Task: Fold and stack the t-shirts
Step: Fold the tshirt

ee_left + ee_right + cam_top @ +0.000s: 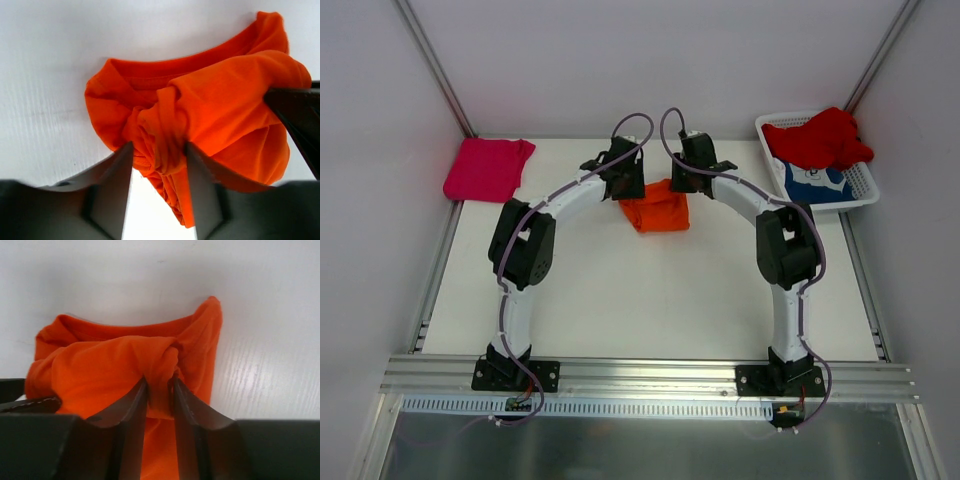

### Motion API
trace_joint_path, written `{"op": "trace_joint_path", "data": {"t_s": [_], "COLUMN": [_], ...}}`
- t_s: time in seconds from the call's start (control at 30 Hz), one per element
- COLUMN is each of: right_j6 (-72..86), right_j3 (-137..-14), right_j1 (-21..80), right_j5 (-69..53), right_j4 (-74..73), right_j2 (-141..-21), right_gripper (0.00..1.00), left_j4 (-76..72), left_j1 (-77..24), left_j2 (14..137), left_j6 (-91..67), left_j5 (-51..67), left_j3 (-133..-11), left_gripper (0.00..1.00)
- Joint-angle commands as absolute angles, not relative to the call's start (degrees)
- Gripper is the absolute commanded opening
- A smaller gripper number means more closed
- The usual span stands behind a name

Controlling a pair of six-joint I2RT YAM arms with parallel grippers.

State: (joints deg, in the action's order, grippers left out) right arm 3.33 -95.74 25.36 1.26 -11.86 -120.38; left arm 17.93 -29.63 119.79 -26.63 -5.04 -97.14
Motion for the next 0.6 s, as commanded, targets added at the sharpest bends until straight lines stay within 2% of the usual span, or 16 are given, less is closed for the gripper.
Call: {"op": "trace_joint_path", "data": {"t_s": [0.0, 0.03, 0.07, 0.13, 0.17, 0.57], "right_j6": [1.8, 1.8, 1.8, 1.8, 1.8, 1.6], "right_j3": [-97.9, -97.8, -97.6, -97.1, -96.9, -92.4], "right_j1": [23.5, 23.5, 23.4, 23.4, 23.4, 23.5], "right_j5": [3.7, 3.7, 3.6, 3.7, 3.8, 4.5], "right_j4": [-13.5, -13.6, -13.6, -13.6, -13.6, -13.5], "right_j2": [-121.2, -121.2, -121.2, -120.9, -120.6, -113.0], "right_gripper": [0.31, 0.35, 0.39, 0.52, 0.59, 0.61], "left_j4": [20.7, 20.8, 20.8, 20.7, 20.8, 20.8], "left_j1": [-28.2, -28.2, -28.2, -28.2, -28.1, -29.3], "left_j2": [120.8, 120.8, 120.8, 120.7, 120.4, 111.9], "left_j6": [-25.3, -25.1, -25.1, -25.0, -25.0, -26.4], "left_j5": [-6.4, -6.4, -6.8, -7.0, -7.1, -7.3], "left_j3": [-98.6, -98.5, -98.6, -98.4, -98.3, -92.2], "left_gripper": [0.49, 0.58, 0.76, 0.94, 0.99, 0.99]}}
